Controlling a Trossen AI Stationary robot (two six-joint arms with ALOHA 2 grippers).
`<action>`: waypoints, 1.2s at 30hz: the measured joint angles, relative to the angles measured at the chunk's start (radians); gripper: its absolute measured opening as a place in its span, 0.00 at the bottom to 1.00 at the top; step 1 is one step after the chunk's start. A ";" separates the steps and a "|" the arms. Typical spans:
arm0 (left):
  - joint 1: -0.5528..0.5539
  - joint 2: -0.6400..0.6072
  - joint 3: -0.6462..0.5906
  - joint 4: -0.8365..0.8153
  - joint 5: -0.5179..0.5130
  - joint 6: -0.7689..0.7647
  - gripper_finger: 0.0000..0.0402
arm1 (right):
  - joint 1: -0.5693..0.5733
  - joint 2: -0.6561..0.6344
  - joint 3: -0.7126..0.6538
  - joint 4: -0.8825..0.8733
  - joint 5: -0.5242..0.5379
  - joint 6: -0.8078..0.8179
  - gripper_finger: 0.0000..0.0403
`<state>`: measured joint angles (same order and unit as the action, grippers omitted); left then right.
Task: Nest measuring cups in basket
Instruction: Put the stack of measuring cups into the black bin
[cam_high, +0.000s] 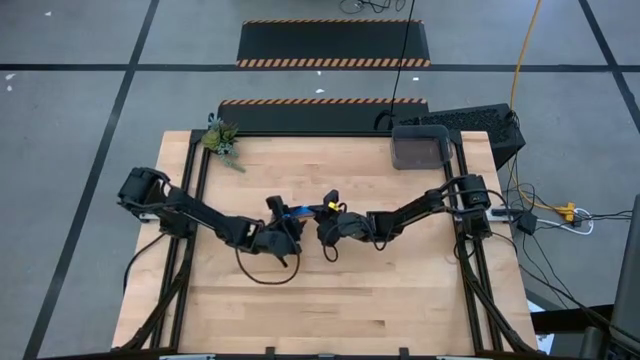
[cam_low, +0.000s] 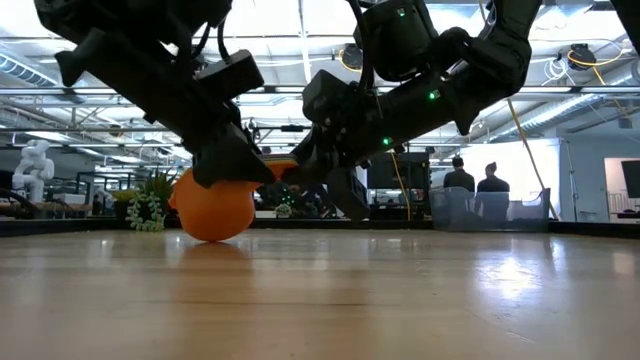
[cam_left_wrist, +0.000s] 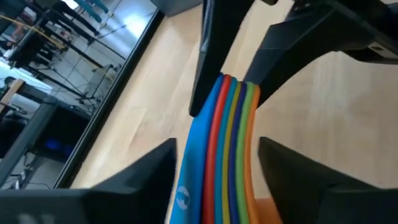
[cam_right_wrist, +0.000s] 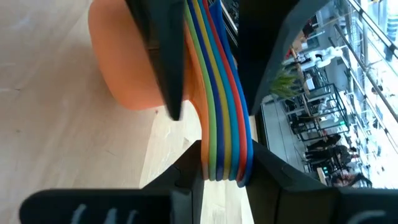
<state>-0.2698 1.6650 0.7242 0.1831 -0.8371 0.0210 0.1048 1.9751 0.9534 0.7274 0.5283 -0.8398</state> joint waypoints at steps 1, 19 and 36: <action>0.006 0.000 0.000 0.001 0.000 0.000 0.53 | -0.001 0.000 0.000 -0.001 0.001 0.005 0.18; 0.023 -0.021 0.001 -0.017 0.064 0.029 0.21 | 0.001 0.000 0.000 0.041 -0.010 0.052 0.36; -0.041 -0.099 -0.003 -0.056 0.102 0.063 0.21 | 0.018 -0.003 0.000 0.083 -0.093 0.056 0.28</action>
<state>-0.3109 1.5661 0.7217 0.1269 -0.7351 0.0842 0.1232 1.9717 0.9530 0.8106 0.4351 -0.7834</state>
